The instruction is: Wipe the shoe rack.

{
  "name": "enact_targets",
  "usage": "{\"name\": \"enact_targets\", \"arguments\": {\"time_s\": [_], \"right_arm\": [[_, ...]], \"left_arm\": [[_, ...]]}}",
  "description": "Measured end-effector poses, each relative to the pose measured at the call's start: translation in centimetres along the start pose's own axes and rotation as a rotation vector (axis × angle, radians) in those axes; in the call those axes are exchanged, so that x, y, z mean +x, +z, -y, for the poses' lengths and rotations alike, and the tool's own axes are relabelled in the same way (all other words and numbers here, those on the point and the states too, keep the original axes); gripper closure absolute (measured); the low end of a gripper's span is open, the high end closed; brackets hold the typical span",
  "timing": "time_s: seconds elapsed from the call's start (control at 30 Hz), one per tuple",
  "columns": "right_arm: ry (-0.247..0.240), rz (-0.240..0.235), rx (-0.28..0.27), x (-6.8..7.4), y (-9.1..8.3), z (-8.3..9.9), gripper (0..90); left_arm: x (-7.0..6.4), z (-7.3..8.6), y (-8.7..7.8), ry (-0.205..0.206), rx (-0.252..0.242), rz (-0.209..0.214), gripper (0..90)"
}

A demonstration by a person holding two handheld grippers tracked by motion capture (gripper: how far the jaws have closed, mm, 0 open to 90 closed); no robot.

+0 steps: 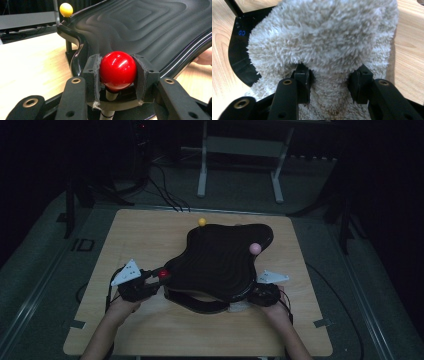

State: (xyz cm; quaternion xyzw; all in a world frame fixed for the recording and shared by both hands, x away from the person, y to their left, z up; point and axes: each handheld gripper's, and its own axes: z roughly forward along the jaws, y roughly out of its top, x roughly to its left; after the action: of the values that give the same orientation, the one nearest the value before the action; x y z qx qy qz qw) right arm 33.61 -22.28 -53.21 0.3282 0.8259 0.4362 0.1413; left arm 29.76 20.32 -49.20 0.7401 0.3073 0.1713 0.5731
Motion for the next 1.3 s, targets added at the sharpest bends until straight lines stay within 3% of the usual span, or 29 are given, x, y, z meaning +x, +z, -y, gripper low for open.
{"name": "enact_targets", "arguments": {"time_s": [0.23,0.43,0.6,0.73,0.9,1.07,1.1,1.13,1.27,1.3], "right_arm": [[0.008,0.004,-0.047,0.1,-1.7,-1.0,57.1],[-0.025,0.01,-0.094,0.1,-3.8,-1.8,67.9],[0.029,-0.021,-0.193,-0.4,-6.2,-1.7,71.6],[-0.013,0.057,-0.184,-1.0,-8.0,-2.3,72.6],[0.009,0.159,-0.217,-3.0,-10.9,-3.3,72.6],[0.007,0.287,-0.289,-5.5,-14.9,-6.7,72.5],[0.007,0.287,-0.289,-5.5,-14.9,-6.7,72.5],[0.013,0.322,-0.331,-6.4,-16.3,-8.8,72.4],[-0.011,0.315,-0.386,-6.8,-17.5,-12.3,72.1],[-0.011,0.315,-0.386,-6.8,-17.5,-12.3,72.1]], "left_arm": [[0.0,0.1,0.0,-0.002,-0.004,0.0,59.7],[-0.1,0.0,0.0,0.002,0.0,-0.004,59.7],[0.0,0.0,0.0,0.0,-0.003,-0.002,59.7],[-0.1,0.0,0.0,-0.002,-0.001,-0.004,59.7],[0.0,0.0,0.0,-0.004,-0.002,0.0,59.7],[0.0,0.0,0.0,-0.004,-0.002,0.002,59.7],[0.0,0.0,0.0,-0.004,-0.002,0.002,59.7],[0.0,0.0,0.0,-0.004,-0.002,0.002,59.7],[0.0,0.0,0.0,-0.004,-0.001,0.002,59.7],[0.0,0.0,0.0,-0.004,-0.001,0.002,59.7]]}}
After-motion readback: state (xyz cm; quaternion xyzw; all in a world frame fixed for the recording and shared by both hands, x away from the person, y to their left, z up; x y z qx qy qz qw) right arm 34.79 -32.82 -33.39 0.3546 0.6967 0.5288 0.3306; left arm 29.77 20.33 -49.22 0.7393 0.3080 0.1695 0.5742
